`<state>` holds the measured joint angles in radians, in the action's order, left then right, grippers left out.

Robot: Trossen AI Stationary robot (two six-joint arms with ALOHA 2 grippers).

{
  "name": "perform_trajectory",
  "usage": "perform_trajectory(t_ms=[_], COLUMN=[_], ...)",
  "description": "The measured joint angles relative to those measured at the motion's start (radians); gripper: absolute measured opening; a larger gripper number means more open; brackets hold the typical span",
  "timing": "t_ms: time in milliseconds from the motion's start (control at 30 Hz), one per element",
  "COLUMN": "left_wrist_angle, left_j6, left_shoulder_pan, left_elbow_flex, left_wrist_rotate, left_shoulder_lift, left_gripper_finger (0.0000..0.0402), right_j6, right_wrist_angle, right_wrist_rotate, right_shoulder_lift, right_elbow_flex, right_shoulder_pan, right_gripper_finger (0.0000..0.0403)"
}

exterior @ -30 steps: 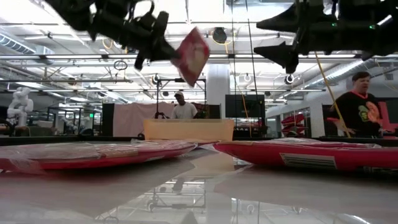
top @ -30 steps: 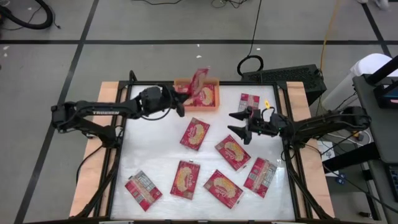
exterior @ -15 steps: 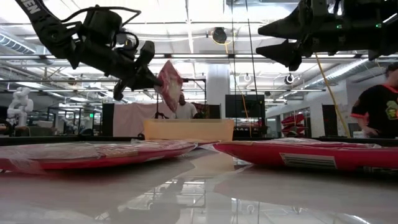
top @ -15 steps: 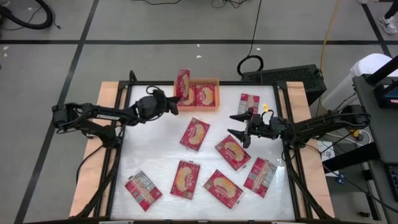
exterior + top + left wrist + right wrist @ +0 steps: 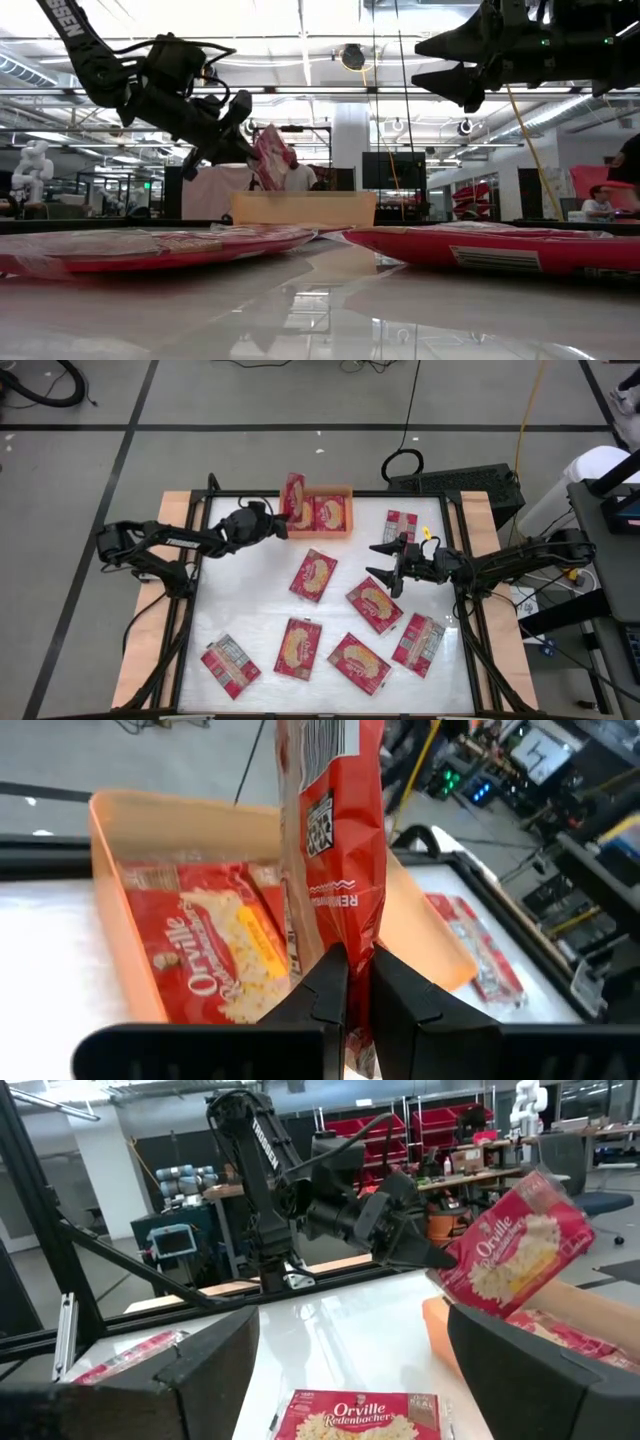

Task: Sort popcorn bags into baskets
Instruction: Put the red popcorn bag into the orange bin

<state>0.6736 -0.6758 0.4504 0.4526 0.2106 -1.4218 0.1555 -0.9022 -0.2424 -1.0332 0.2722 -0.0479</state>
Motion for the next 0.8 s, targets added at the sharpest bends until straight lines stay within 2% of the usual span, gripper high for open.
perform_trajectory(t_ms=[233,467,800], left_wrist_angle=[-0.021,-0.045,-0.056], left_j6=[-0.016,-0.019,-0.034], left_shoulder_pan=[0.003,0.006,0.036], left_elbow_flex=[0.0,0.0,0.0], left_wrist_rotate=[-0.001,0.005,0.019], left_shoulder_lift=[-0.001,-0.014,-0.014], left_gripper_finger=[0.003,0.0038,0.013], right_j6=[-0.002,0.006,0.008], right_wrist_angle=[-0.014,-0.014,-0.014], right_wrist_rotate=[-0.046,-0.048,-0.045], right_shoulder_lift=[0.0,0.0,0.0], right_elbow_flex=[0.0,0.0,0.0], right_shoulder_pan=[0.002,0.002,0.002], right_gripper_finger=[0.0315,0.0315,0.0315])
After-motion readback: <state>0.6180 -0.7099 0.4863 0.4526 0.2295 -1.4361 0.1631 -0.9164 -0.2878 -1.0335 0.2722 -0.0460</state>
